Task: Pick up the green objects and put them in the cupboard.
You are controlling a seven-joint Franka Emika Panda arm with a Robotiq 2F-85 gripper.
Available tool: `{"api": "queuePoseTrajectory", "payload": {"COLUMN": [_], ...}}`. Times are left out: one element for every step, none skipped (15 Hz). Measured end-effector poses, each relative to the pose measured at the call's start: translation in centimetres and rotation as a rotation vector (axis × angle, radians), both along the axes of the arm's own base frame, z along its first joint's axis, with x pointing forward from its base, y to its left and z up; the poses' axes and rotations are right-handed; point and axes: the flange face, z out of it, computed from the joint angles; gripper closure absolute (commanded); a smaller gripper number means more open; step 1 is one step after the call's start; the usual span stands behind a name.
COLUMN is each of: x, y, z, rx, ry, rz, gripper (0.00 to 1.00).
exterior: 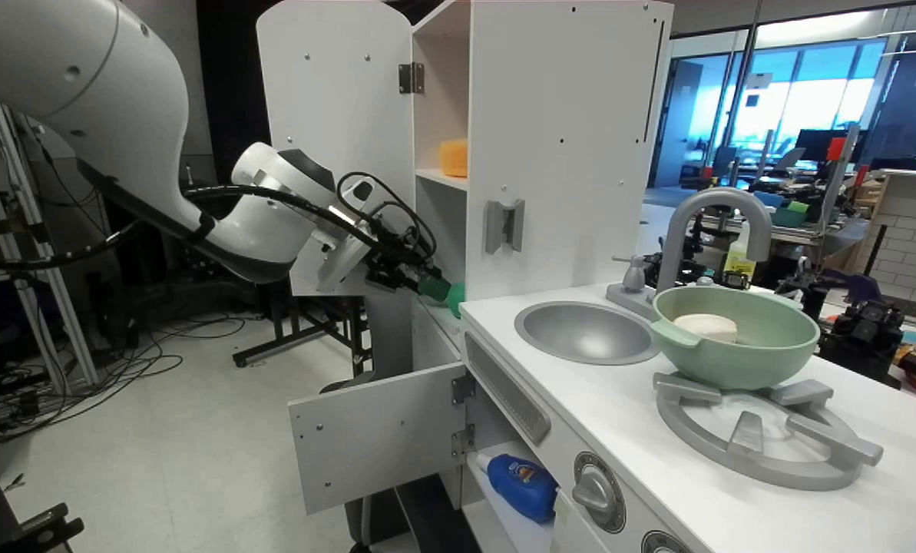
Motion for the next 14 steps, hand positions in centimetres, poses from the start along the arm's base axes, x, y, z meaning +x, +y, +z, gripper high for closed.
{"api": "queuePoseTrajectory", "payload": {"x": [0.5, 0.8, 1.1, 1.2, 1.3, 1.4, 1.5, 1.5, 1.6, 1.7, 1.8, 1.9, 2.0, 2.0], "y": [-0.3, -0.5, -0.8, -1.1, -1.5, -2.0, -2.5, -3.0, -3.5, -3.9, -4.1, -4.3, -4.4, -4.4], "z": [0.3, 0.3, 0.1, -0.3, -0.9, -1.5, -2.1, -2.6, -2.8, -2.9, -2.8, -2.6, -2.4, -2.2], "rx": [-0.001, -0.004, -0.008, -0.012, -0.015, -0.018, -0.021, -0.022, -0.022, -0.022, -0.023, -0.024, -0.023, -0.021], "ry": [-0.021, -0.039, -0.052, -0.06, -0.063, -0.066, -0.067, -0.068, -0.069, -0.072, -0.08, -0.088, -0.096, -0.103], "rz": [-0.001, -0.002, -0.002, -0.003, -0.005, -0.009, -0.013, -0.019, -0.024, -0.031, -0.037, -0.041, -0.045, -0.048], "gripper": [0.75, 0.75, 0.75, 0.75, 0.75, 0.25, 0.23, 0.17, 0.1, 0.02, 0.0, 0.0, 0.0, 0.0]}}
